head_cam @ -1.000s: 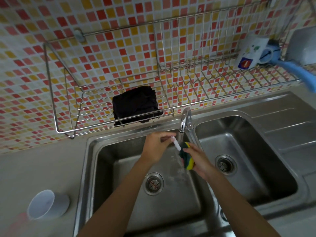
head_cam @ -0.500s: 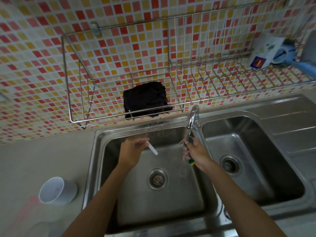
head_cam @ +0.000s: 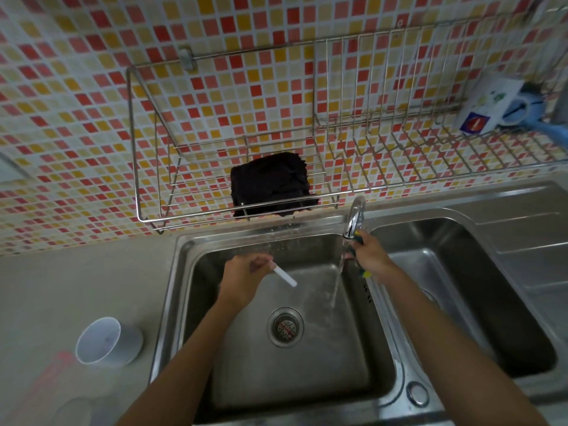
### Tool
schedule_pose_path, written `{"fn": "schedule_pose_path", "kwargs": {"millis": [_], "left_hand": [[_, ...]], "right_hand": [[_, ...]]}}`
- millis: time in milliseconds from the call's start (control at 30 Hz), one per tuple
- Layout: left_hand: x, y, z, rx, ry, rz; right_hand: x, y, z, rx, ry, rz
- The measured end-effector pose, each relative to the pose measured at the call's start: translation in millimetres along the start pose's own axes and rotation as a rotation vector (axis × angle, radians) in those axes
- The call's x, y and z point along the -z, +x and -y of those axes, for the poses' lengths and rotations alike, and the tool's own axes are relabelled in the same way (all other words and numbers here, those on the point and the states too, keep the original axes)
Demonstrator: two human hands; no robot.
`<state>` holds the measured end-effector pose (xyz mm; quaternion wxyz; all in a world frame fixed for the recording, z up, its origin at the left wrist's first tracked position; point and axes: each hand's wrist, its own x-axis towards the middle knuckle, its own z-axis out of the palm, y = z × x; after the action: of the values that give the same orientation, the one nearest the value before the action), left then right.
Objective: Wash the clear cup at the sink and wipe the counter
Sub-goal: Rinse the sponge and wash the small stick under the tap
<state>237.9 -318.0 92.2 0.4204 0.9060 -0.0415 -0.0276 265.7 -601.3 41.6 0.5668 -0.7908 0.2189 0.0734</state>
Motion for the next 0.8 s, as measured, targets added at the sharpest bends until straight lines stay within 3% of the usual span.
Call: {"fn": "schedule_pose_path", "kwargs": {"millis": [267,333,500,633,700,800], "left_hand": [[7,-15,10,0.027,0.050,-0.028],[10,-22,12,0.036,0.038,-0.054],[20,-41,11,-0.015,0.062,-0.095],[30,-53,5,-0.104,0.099,-0.134],[33,-59,3,-0.137,0.122,-0.151],[34,-70,7,-0.101,0.150,-0.133]], "right_hand": [[-1,-15,4,-0.073,0.134,-0.167],[-13,-31,-1,-0.080,0.062,-0.204],[-52,-70,-17,-0.073,-0.157,-0.099],[-75,-107,-6,0.200,-0.499,-0.028],[-82,-118,0,0.339,-0.514,-0.095],[-85,-122,1,0.355,-0.503,-0.141]]}}
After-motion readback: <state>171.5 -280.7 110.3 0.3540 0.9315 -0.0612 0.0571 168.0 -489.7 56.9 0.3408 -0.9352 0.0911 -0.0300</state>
